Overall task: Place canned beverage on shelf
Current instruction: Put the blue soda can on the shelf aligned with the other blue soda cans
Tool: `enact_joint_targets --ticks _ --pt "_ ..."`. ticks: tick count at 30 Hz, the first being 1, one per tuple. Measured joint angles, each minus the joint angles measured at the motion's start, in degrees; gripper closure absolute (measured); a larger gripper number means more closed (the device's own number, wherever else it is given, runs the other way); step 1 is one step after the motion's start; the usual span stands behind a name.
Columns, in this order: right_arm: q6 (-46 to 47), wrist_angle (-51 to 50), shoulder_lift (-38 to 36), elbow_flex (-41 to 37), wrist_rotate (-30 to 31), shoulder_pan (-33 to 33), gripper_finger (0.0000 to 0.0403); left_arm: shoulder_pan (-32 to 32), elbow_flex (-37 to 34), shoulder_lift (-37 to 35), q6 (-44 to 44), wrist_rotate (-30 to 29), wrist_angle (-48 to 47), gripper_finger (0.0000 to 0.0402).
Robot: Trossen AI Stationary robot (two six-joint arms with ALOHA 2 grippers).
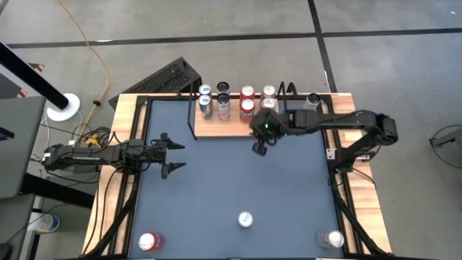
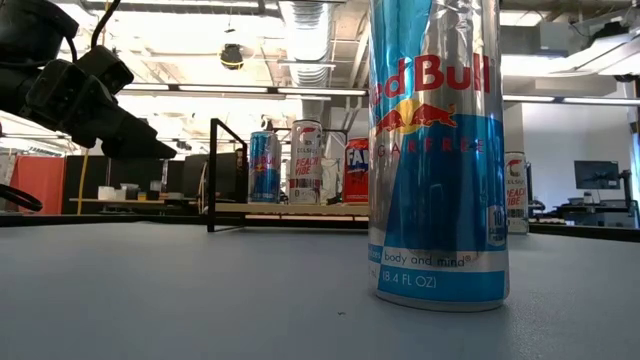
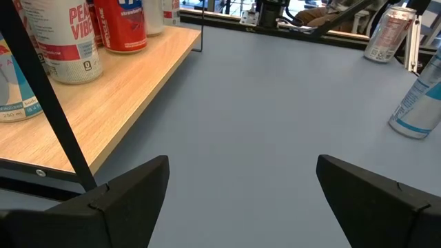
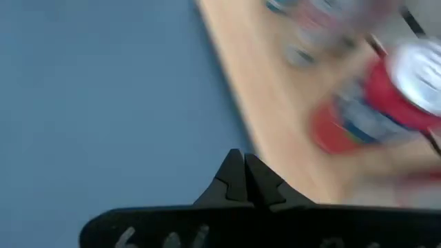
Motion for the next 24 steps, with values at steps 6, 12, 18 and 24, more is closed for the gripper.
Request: enact_joint_targets --ticks 6,12,18,24 --pt "2.9 6.6 0.0 -0.4 3.0 8.0 0.0403 0.0 0.0 0.0 0.0 0.0 0.0 0.0045" --pt "6.9 7.7 0.0 -3.2 10.3 9.8 0.0403 0.0 0.0 0.0 0.0 0.0 0.0 0.0045" --pt "6.7 5.8 0.0 -3.3 10.7 3.2 0.0403 0.0 0.0 0.0 0.0 0.0 0.0 0.0045" --pt "5.3 0.0 0.0 -3.3 10.6 -5.8 0.0403 0.0 0.0 0.0 0.0 0.0 0.0 0.0045"
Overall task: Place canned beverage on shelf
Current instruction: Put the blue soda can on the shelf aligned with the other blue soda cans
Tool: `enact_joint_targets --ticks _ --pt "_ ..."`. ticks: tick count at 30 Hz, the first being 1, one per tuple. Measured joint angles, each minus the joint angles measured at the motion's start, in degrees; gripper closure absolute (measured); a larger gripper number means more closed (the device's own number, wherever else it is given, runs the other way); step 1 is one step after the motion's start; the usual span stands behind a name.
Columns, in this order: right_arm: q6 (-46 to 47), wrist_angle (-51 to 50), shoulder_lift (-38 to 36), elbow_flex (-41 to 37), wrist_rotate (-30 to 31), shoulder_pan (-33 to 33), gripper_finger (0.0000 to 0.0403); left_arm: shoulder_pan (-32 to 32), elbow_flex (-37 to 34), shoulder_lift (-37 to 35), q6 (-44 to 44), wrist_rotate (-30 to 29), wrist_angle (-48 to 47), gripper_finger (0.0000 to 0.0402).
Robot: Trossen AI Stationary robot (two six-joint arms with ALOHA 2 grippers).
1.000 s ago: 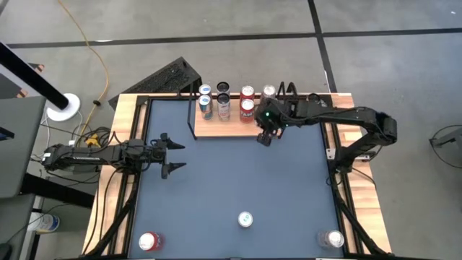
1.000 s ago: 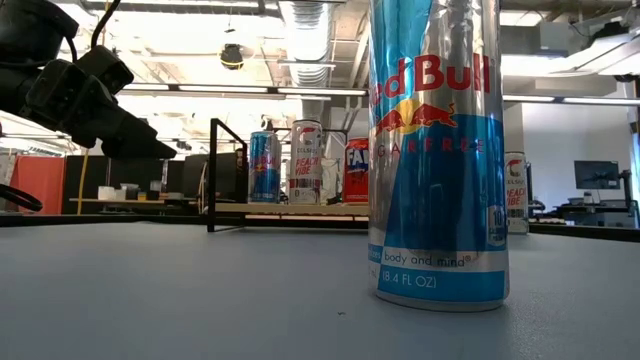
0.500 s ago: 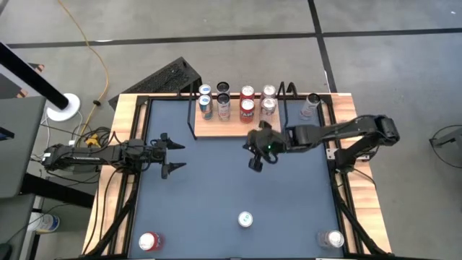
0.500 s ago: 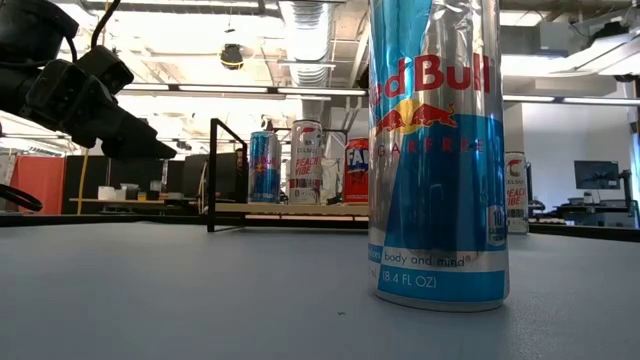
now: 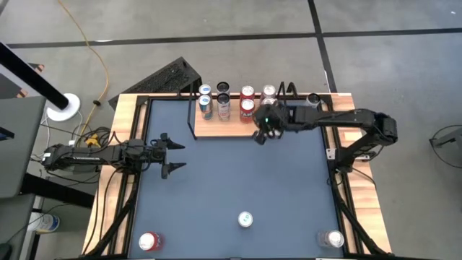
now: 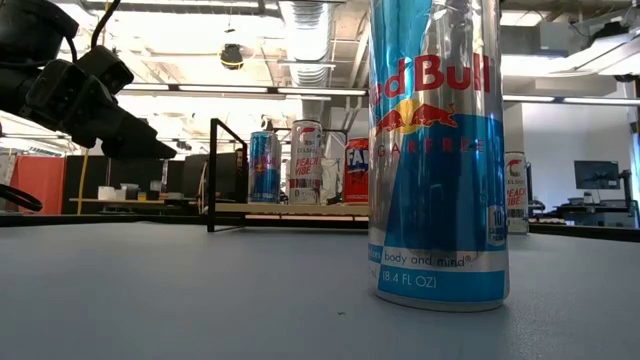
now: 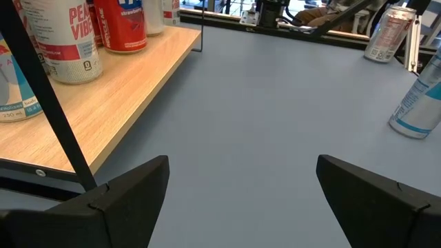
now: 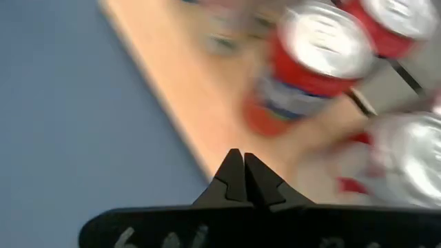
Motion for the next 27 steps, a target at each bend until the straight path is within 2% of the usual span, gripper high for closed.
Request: enact_joint_targets --ticks 3,8,18,24,27 --pt "-1.9 -0.3 0.0 0.0 -0.3 -2.9 0.0403 0.0 0.0 0.0 0.0 0.0 0.0 0.0045" --pt "-4.9 -0.3 0.0 0.0 -4.9 -6.2 0.0403 0.0 0.0 0.0 0.0 0.0 0.0 0.0045" --pt "-9.0 -1.9 -4.0 0.1 -6.3 -9.0 0.0403 0.0 0.0 0.0 0.0 0.0 0.0 0.0045" --pt "-11.5 -1.8 -4.2 0.1 -10.8 -9.9 0.0403 0.0 0.0 0.0 0.0 0.0 0.0 0.0045" --pt "-12.2 -1.8 -4.5 0.1 -11.2 -9.1 0.0403 0.0 0.0 0.0 0.0 0.0 0.0 0.0045"
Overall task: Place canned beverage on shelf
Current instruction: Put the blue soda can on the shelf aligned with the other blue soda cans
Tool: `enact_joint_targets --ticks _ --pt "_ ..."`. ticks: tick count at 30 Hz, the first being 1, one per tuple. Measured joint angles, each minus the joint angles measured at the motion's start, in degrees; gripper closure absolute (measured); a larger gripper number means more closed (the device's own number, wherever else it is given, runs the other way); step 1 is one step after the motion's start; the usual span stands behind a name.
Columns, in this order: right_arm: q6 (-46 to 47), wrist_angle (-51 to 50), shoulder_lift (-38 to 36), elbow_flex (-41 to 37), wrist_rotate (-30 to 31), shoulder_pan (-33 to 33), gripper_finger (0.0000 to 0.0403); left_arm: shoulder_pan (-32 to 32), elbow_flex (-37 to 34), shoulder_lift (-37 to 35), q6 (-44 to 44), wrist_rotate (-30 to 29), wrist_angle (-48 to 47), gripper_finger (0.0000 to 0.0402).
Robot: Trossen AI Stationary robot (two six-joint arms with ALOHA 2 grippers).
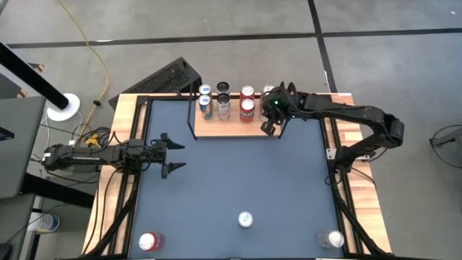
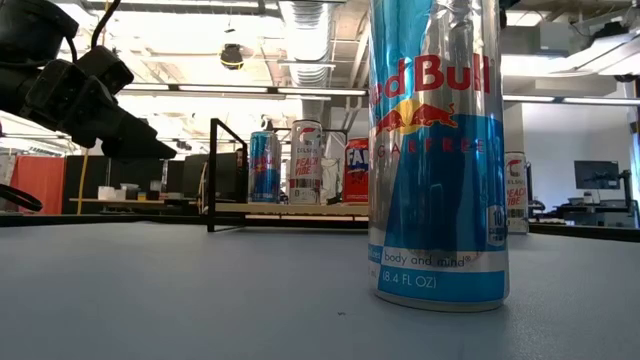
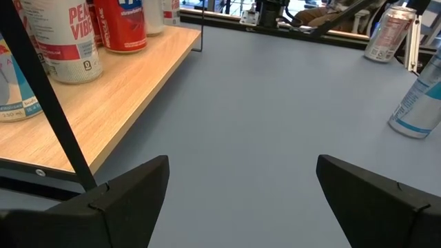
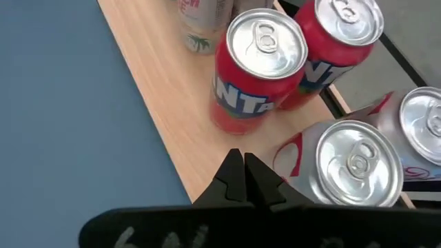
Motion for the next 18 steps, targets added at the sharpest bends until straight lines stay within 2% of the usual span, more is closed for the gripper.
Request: enact_joint_targets --ticks 8,15,18 --pt "0.1 1.6 -4.4 -0.5 -0.9 5.8 0.0403 0.0 0.0 0.0 0.0 0.0 0.0 0.0045" --pt "0.8 8.8 -10.4 -6.4 -1.3 11.6 0.0403 0.0 0.0 0.0 0.0 0.0 0.0 0.0045" --pt "2.7 12.2 -12.2 -8.7 -4.6 13.5 0.0403 0.0 0.0 0.0 0.0 0.0 0.0 0.0045"
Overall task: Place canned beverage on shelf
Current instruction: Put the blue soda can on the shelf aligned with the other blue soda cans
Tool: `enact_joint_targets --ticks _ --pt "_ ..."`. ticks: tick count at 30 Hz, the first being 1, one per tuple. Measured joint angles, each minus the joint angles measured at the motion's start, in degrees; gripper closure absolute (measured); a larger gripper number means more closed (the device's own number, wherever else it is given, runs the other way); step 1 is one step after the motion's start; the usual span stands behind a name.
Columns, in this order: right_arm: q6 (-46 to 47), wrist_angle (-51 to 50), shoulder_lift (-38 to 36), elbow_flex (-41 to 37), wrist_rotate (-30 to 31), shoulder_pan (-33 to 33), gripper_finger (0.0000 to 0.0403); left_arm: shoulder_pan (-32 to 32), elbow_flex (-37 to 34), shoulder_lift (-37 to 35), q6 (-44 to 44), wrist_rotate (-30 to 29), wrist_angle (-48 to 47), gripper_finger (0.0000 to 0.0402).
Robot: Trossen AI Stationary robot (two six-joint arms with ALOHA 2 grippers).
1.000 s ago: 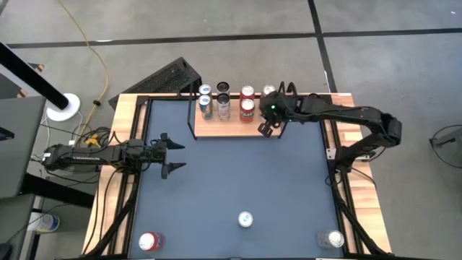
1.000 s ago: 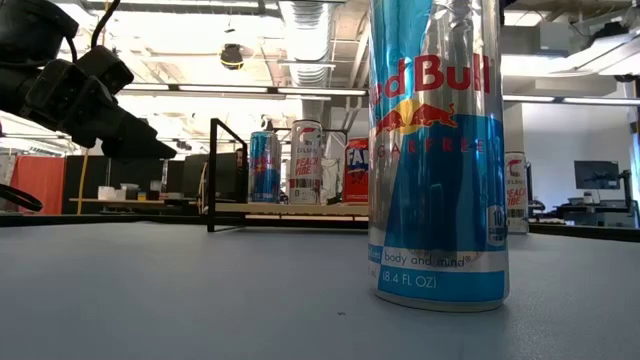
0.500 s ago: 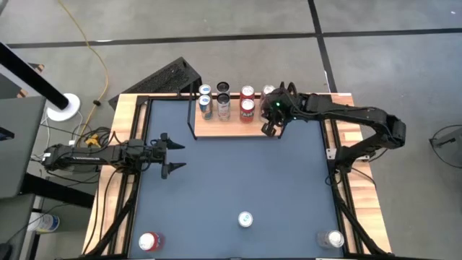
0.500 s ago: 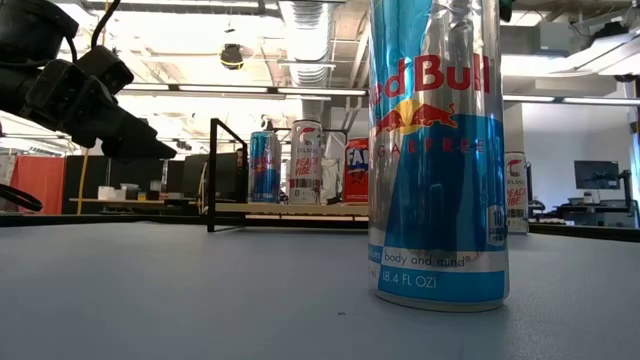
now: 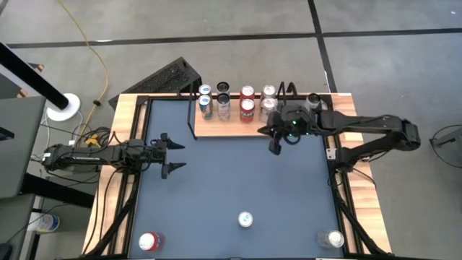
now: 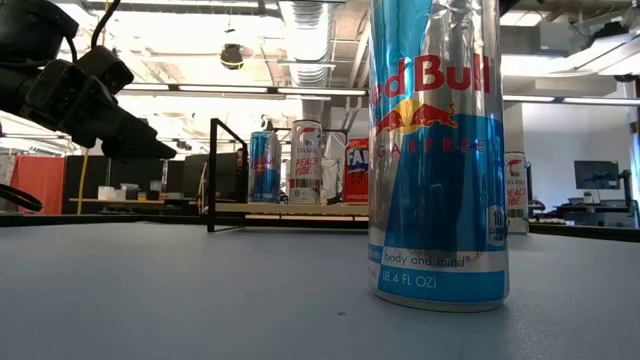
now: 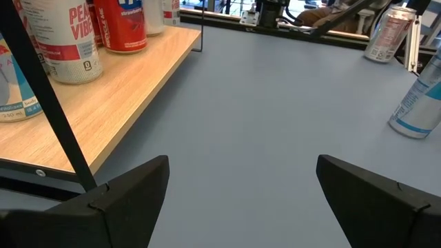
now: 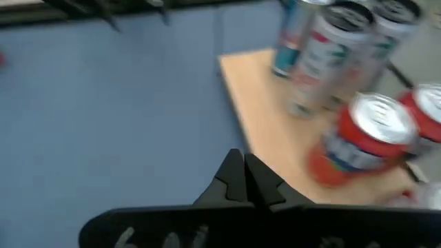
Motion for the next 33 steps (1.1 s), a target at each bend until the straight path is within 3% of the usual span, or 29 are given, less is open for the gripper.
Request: enact_joint_targets --ticks 4,15,22,33 --pt "0.8 4.9 -0.7 -2.2 -6.7 3.8 0.0403 0.0 0.0 0.0 0.0 0.0 0.0 0.0045" --pt "7.8 6.2 1.4 -2.2 -7.0 15.5 0.0403 0.0 0.0 0.0 0.0 0.0 0.0 0.0045" --pt "9.6 8.1 2.9 -2.2 -0.5 22.4 0.0403 0.0 0.0 0.0 0.0 0.0 0.0 0.0045" --pt "10.2 14.0 2.7 -2.2 0.7 26.0 0.0403 0.0 0.0 0.1 0.0 0.0 0.0 0.0045"
